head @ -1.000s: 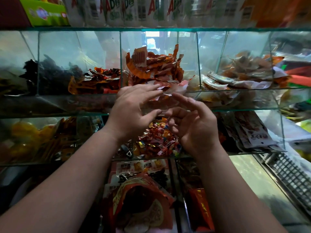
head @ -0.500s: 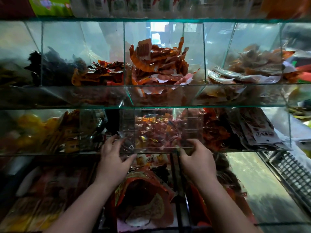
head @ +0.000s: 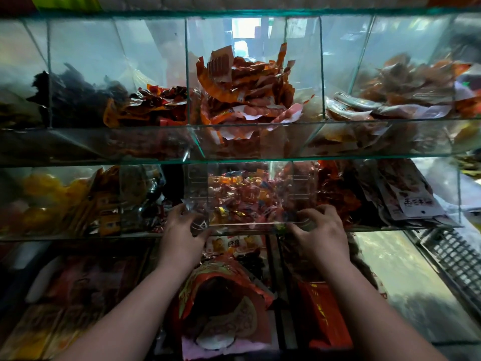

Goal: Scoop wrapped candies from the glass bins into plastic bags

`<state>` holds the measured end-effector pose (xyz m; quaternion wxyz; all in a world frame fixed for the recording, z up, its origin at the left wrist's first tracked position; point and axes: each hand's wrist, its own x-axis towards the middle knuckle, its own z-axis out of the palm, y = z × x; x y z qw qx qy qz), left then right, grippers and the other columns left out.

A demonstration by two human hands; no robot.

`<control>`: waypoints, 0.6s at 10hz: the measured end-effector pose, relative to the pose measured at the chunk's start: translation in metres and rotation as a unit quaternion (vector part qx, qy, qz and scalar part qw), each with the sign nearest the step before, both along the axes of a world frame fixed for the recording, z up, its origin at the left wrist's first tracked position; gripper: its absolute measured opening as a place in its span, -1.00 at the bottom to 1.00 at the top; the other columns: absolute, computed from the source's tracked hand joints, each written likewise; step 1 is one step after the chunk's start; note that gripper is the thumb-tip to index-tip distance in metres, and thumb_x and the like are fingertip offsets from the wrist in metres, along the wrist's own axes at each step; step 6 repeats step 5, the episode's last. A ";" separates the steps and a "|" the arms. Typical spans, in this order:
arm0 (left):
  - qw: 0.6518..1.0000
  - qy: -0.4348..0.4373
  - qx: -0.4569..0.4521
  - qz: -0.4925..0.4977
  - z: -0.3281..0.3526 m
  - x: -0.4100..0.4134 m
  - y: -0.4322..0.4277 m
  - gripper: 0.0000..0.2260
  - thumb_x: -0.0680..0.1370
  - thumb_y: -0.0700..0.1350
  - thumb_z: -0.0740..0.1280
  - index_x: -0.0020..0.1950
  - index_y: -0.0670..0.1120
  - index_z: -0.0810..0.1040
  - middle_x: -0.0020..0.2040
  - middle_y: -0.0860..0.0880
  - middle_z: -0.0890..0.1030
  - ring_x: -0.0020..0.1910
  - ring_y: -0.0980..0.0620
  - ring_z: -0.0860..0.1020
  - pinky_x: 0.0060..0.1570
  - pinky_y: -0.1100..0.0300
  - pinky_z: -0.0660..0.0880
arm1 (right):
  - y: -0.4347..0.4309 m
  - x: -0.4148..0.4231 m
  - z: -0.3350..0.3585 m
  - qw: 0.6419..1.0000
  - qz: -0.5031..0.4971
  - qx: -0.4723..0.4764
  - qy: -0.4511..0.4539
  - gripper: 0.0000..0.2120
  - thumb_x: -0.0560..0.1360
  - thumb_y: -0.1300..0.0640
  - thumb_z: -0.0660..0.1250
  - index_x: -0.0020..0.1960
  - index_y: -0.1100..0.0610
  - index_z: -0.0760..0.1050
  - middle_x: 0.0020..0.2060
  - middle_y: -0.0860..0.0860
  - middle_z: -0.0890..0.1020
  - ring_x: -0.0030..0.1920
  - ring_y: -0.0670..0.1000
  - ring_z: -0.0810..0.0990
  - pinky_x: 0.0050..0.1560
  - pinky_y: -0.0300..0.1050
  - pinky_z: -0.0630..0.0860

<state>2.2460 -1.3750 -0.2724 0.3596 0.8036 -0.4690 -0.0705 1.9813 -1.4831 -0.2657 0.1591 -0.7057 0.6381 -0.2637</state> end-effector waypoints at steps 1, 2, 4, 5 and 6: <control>0.999 0.029 0.008 -0.011 0.004 0.005 -0.004 -0.81 0.45 0.02 0.55 -0.04 0.10 0.58 0.50 -0.04 0.33 0.36 -0.04 0.43 0.30 0.09 0.41 | -0.004 0.002 0.004 0.999 -0.010 0.038 -0.016 -0.56 0.37 -0.29 0.52 0.16 -0.10 0.65 0.21 -0.04 0.45 0.25 0.08 0.52 0.18 0.07 0.62; 0.999 0.029 0.036 -0.020 0.003 0.007 0.003 -0.75 0.45 0.14 0.52 0.05 0.08 0.67 0.51 0.01 0.34 0.42 -0.03 0.38 0.32 0.09 0.36 | 0.003 0.000 0.011 0.997 -0.006 0.049 0.055 -0.53 0.39 -0.33 0.47 0.17 -0.08 0.64 0.17 0.00 0.48 0.22 0.10 0.52 0.18 0.03 0.60; 0.997 -0.066 -0.016 -0.035 0.036 -0.011 0.012 -0.69 0.53 0.10 0.44 0.24 0.09 0.60 0.43 -0.02 0.40 0.45 -0.07 0.35 0.42 -0.04 0.36 | 0.036 0.027 0.060 0.995 0.079 -0.028 0.061 -0.41 0.41 -0.33 0.43 0.36 -0.09 0.52 0.21 -0.04 0.56 0.17 0.01 0.59 0.12 0.02 0.64; 0.989 -0.016 -0.063 -0.135 0.075 -0.025 0.007 -0.85 0.52 0.07 0.44 0.07 0.22 0.58 0.06 0.25 0.57 0.06 0.28 0.56 -0.05 0.44 0.48 | 0.048 0.048 0.092 0.970 0.214 0.031 -0.116 -0.37 0.40 -0.23 0.51 0.41 -0.10 0.47 0.03 -0.21 0.63 -0.01 -0.19 0.66 0.03 -0.10 0.69; 0.989 -0.016 -0.063 -0.135 0.075 -0.025 0.007 -0.85 0.52 0.07 0.44 0.07 0.22 0.58 0.06 0.25 0.57 0.06 0.28 0.56 -0.05 0.44 0.48 | 0.048 0.048 0.092 0.970 0.214 0.031 -0.116 -0.37 0.40 -0.23 0.51 0.41 -0.10 0.47 0.03 -0.21 0.63 -0.01 -0.19 0.66 0.03 -0.10 0.69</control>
